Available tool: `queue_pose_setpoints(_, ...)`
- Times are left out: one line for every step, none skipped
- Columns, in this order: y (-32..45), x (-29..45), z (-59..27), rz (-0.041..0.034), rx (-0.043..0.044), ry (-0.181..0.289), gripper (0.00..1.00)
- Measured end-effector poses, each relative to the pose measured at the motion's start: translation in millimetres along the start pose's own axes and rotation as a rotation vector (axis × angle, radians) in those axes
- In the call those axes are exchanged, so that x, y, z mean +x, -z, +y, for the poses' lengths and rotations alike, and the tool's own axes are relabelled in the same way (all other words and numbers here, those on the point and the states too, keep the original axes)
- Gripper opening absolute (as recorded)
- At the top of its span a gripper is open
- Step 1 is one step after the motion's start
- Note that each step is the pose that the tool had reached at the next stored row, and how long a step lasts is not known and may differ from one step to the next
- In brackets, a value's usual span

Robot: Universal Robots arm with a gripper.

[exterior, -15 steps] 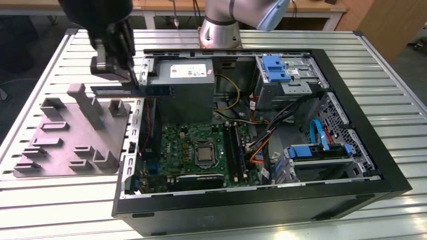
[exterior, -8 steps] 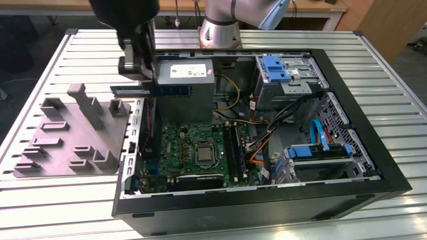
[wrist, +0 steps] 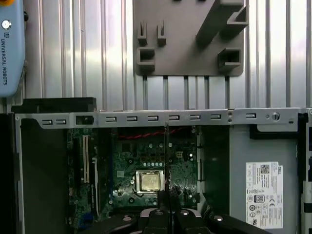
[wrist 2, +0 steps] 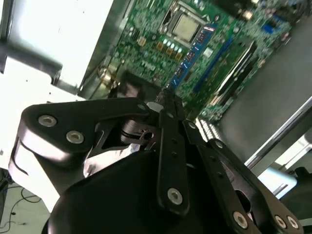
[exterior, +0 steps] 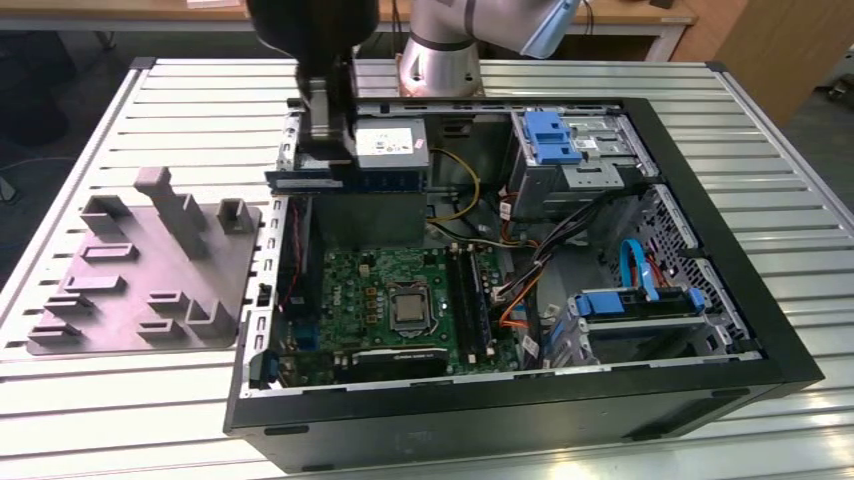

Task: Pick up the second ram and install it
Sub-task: 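Pick up the second ram and move it above second insertion slot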

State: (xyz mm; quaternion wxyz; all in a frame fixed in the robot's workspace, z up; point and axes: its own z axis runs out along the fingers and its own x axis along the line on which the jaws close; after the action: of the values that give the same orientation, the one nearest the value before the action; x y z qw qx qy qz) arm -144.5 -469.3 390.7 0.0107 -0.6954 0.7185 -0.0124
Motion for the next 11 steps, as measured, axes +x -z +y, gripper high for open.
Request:
queue_pose_setpoints(-0.2,0.0,-4.3,-0.0001,0.0,0.0,0.11)
queue_pose_setpoints(-0.3,-0.1,-8.7,0.0,-0.0002,0.0,0.11)
queue_pose_setpoints(-0.5,-0.2,-13.1,-0.0001,-0.0004,0.0,0.11)
queue_pose_setpoints(-0.6,-0.2,-17.4,-0.0001,-0.0005,0.0,0.11)
queue_pose_setpoints(-0.7,-0.3,-21.7,0.0,-0.0007,0.0,0.11)
queue_pose_setpoints(-0.9,-0.3,-26.3,0.0,-0.0008,0.0,0.11)
queue_pose_setpoints(-1.0,-0.4,-30.6,0.0,-0.0009,0.0,0.11)
queue_pose_setpoints(-1.2,-0.5,-34.9,0.0,-0.001,0.0,0.11)
queue_pose_setpoints(-1.3,-0.5,-39.1,0.0,-0.0011,0.0,0.11)
queue_pose_setpoints(-1.4,-0.6,-43.4,0.0,-0.0012,0.0,0.11)
queue_pose_setpoints(-1.6,-0.7,-47.4,0.0,-0.0013,0.0,0.11)
